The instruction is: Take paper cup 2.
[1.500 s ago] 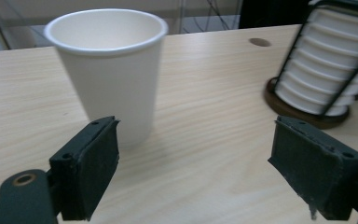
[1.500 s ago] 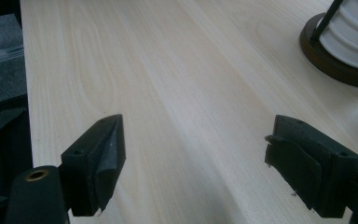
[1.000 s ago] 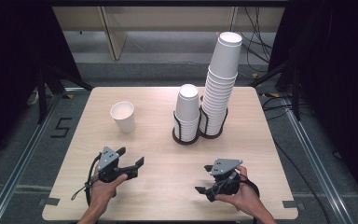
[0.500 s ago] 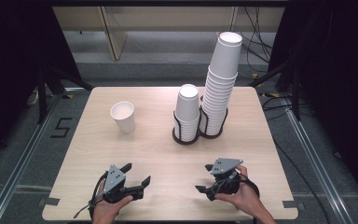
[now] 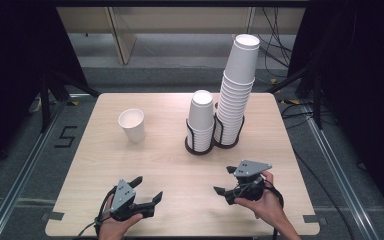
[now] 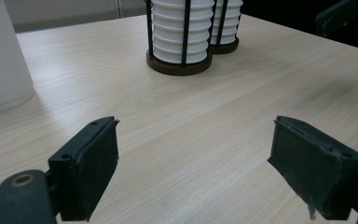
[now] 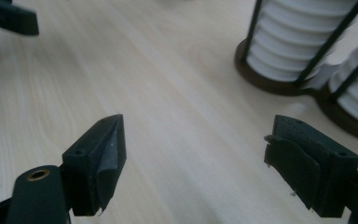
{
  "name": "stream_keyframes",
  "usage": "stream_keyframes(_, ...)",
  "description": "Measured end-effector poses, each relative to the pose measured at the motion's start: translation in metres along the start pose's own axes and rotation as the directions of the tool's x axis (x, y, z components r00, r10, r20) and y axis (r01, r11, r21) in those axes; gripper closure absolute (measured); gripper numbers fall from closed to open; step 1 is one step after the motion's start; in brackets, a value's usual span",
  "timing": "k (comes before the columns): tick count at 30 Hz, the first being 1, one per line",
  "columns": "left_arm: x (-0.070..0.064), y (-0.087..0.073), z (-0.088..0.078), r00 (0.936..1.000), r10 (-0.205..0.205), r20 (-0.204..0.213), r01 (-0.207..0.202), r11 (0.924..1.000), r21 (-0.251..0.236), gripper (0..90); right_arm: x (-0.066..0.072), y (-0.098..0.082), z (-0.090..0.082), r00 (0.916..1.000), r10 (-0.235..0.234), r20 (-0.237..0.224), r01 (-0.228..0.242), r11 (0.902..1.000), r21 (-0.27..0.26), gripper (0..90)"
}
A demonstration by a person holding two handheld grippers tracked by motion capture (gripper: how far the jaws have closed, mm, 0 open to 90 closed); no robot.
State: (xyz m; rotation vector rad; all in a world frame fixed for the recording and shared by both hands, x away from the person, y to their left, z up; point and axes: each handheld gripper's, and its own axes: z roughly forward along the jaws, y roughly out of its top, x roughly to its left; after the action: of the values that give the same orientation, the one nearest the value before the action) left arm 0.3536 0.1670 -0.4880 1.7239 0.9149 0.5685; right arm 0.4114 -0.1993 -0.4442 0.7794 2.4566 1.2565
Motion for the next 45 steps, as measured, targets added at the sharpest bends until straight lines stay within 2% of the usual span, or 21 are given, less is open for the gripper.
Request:
stream_keyframes(2, 0.000, 0.000, 0.000, 1.0000, 0.000, 0.000, 0.000, 1.0000, -0.002, 14.7, -0.002, 0.003, -0.003, 0.9999, 0.004, 0.015, -0.004, 0.9999, -0.011, 20.0)
stream_keyframes(3, 0.000, 0.000, 0.000, 1.0000, 0.001, 0.001, -0.001, 1.0000, -0.003, 14.7, -0.007, 0.008, -0.009, 0.9989, 0.025, 0.039, -0.024, 0.9992, -0.031, 20.0)
stream_keyframes(5, 0.000, 0.000, 0.000, 1.0000, 0.002, 0.001, -0.002, 1.0000, 0.001, 14.7, -0.010, 0.014, -0.015, 0.9977, 0.045, 0.051, -0.043, 0.9983, -0.038, 20.0)
stream_keyframes(7, 0.000, 0.000, 0.000, 1.0000, 0.000, -0.003, 0.000, 1.0000, 0.008, 14.7, -0.014, 0.018, -0.020, 0.9968, 0.046, 0.066, -0.043, 0.9980, -0.046, 20.3)
stream_keyframes(10, 0.001, -0.001, 0.001, 1.0000, -0.003, -0.003, 0.003, 1.0000, 0.007, 14.7, -0.025, 0.034, -0.036, 0.9922, 0.049, 0.115, -0.037, 0.9939, -0.104, 20.9)
stream_keyframes(12, 0.001, -0.001, 0.001, 1.0000, -0.003, 0.002, 0.002, 0.9999, 0.010, 14.7, -0.027, 0.039, -0.041, 0.9911, 0.059, 0.119, -0.046, 0.9929, -0.110, 20.9)
stream_keyframes(13, 0.002, -0.002, 0.002, 0.9999, -0.003, 0.011, 0.003, 1.0000, 0.002, 14.7, -0.033, 0.049, -0.050, 0.9882, 0.078, 0.132, -0.061, 0.9895, -0.131, 20.3)
stream_keyframes(14, 0.002, -0.002, 0.002, 0.9999, 0.000, 0.012, 0.000, 0.9999, 0.011, 14.7, -0.033, 0.049, -0.050, 0.9882, 0.078, 0.132, -0.061, 0.9895, -0.131, 20.3)
stream_keyframes(16, 0.001, -0.001, 0.004, 0.9997, 0.010, 0.025, -0.010, 0.9999, 0.011, 14.7, -0.047, 0.062, -0.062, 0.9829, 0.097, 0.157, -0.068, 0.9806, -0.184, 20.1)
stream_keyframes(20, 0.001, -0.001, 0.002, 0.9993, 0.034, 0.017, -0.034, 0.9994, 0.012, 14.7, -0.059, 0.072, -0.071, 0.9751, 0.126, 0.182, -0.088, 0.9758, -0.200, 19.5)
stream_keyframes(22, 0.001, -0.002, 0.004, 0.9994, 0.023, 0.025, -0.023, 0.9997, 0.008, 14.7, -0.070, 0.081, -0.077, 0.9698, 0.143, 0.198, -0.097, 0.9701, -0.222, 19.5)
stream_keyframes(26, 0.001, -0.002, 0.005, 0.9992, 0.032, 0.025, -0.032, 0.9992, 0.022, 14.7, -0.082, 0.093, -0.084, 0.9643, 0.144, 0.222, -0.089, 0.9666, -0.240, 19.5)
stream_keyframes(31, 0.001, -0.003, 0.006, 0.9987, 0.033, 0.038, -0.033, 0.9993, 0.018, 14.7, -0.092, 0.106, -0.088, 0.9583, 0.176, 0.225, -0.112, 0.9563, -0.270, 19.5)
stream_keyframes(33, 0.001, -0.003, 0.006, 0.9989, 0.035, 0.031, -0.036, 0.9990, 0.028, 14.7, -0.095, 0.111, -0.089, 0.9584, 0.184, 0.218, -0.123, 0.9557, -0.267, 19.3)
stream_keyframes(34, 0.001, -0.003, 0.006, 0.9989, 0.034, 0.032, -0.035, 0.9991, 0.025, 14.7, -0.095, 0.111, -0.089, 0.9584, 0.184, 0.218, -0.123, 0.9557, -0.267, 19.3)
stream_keyframes(35, 0.001, -0.003, 0.006, 0.9989, 0.034, 0.034, -0.035, 0.9992, 0.018, 14.7, -0.097, 0.114, -0.090, 0.9583, 0.162, 0.235, -0.096, 0.9585, -0.269, 19.2)
stream_keyframes(36, 0.001, -0.003, 0.006, 0.9990, 0.032, 0.032, -0.033, 0.9993, 0.015, 14.7, -0.097, 0.117, -0.089, 0.9589, 0.184, 0.216, -0.121, 0.9538, -0.275, 19.2)
stream_keyframes(38, 0.001, -0.003, 0.006, 0.9994, 0.025, 0.024, -0.026, 0.9992, 0.029, 14.7, -0.102, 0.126, -0.090, 0.9601, 0.164, 0.226, -0.098, 0.9556, -0.278, 19.0)
stream_keyframes(40, 0.001, -0.003, 0.006, 0.9993, 0.027, 0.027, -0.028, 0.9992, 0.030, 14.7, -0.102, 0.129, -0.091, 0.9582, 0.183, 0.220, -0.118, 0.9524, -0.281, 18.9)
stream_keyframes(43, 0.002, -0.003, 0.006, 0.9994, 0.025, 0.025, -0.026, 0.9993, 0.028, 14.7, -0.109, 0.142, -0.095, 0.9541, 0.208, 0.216, -0.134, 0.9403, -0.313, 18.9)
stream_keyframes(45, 0.002, -0.003, 0.006, 0.9994, 0.026, 0.024, -0.027, 0.9992, 0.028, 14.7, -0.113, 0.149, -0.098, 0.9557, 0.209, 0.207, -0.136, 0.9372, -0.321, 18.7)
